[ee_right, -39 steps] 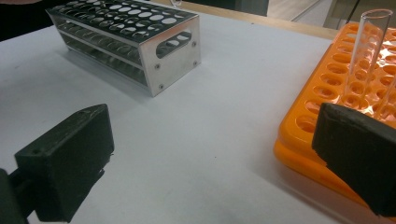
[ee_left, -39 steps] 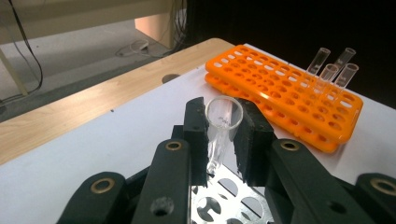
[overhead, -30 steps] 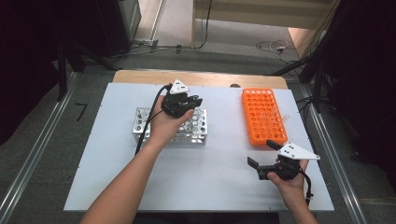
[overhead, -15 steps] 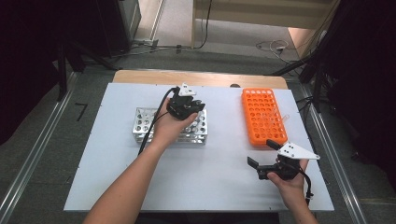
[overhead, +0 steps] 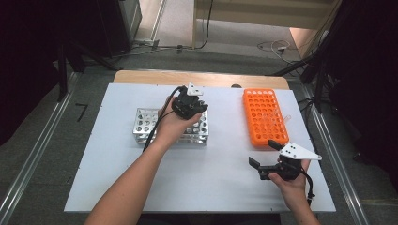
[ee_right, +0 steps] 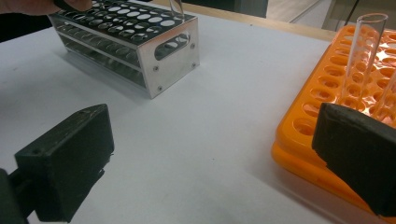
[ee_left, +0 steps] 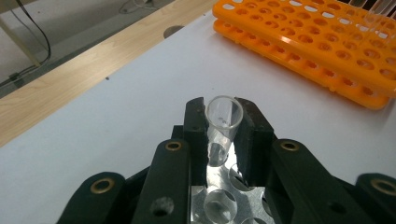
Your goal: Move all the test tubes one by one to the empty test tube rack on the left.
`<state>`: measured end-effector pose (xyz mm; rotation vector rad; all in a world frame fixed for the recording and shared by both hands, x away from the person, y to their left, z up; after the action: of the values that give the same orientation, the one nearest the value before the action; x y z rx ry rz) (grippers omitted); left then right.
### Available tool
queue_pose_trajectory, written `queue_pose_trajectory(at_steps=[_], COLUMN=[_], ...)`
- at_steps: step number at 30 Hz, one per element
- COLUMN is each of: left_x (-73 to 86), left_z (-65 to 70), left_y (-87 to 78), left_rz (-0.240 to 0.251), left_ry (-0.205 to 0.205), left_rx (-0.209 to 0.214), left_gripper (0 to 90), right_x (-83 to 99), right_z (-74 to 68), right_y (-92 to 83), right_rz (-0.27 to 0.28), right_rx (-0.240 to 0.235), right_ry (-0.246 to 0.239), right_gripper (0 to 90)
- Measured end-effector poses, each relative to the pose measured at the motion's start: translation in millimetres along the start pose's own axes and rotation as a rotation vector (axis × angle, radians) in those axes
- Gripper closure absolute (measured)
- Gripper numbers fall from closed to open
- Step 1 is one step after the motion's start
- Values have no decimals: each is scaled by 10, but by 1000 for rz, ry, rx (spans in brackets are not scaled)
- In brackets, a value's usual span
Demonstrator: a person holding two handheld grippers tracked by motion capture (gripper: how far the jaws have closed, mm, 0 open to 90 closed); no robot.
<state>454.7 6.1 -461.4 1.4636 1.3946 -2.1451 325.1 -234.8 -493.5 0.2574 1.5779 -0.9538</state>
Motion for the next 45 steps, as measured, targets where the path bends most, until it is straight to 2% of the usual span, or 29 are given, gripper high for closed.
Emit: queue_pose_trajectory(at_steps=[16, 19, 22, 27, 30, 36, 39, 45], left_x=[125, 141, 137, 107, 125, 209, 252, 406], left_z=[-27, -30, -39, -44, -42, 38, 106, 259], left_y=[86, 88, 69, -43, -148, -367, -487, -694], left_rz=[-20, -22, -12, 70, 118, 190, 229, 267], left_ry=[-55, -66, -79, -125, -151, -159, -163, -156], left_rx=[13, 17, 17, 26, 28, 53, 81, 135], left_gripper=[744, 715, 641, 418, 325, 231, 196, 91], right_x=[6, 7, 5, 7, 2, -4, -8, 4], right_z=[14, 17, 19, 24, 32, 53, 70, 140], right_y=[1, 4, 8, 11, 7, 11, 9, 8], right_rz=[-1, -2, 0, -1, 0, 1, 2, -2], right_rx=[3, 3, 3, 3, 5, 13, 21, 39], right_ry=[2, 3, 0, 0, 5, 7, 6, 19], right_gripper=[0, 0, 0, 0, 0, 0, 0, 0])
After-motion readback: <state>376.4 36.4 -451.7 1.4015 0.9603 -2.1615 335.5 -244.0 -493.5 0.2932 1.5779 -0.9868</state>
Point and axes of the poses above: each handheld gripper's, and its own axes: y roughly forward along the jaws, x roughly out of its underside, z roughly to its right, the point moved 8 cm from there along y, roughly forward along the jaws, and after that the axes turned 6 degrees about -y, right-handed, at the moved point
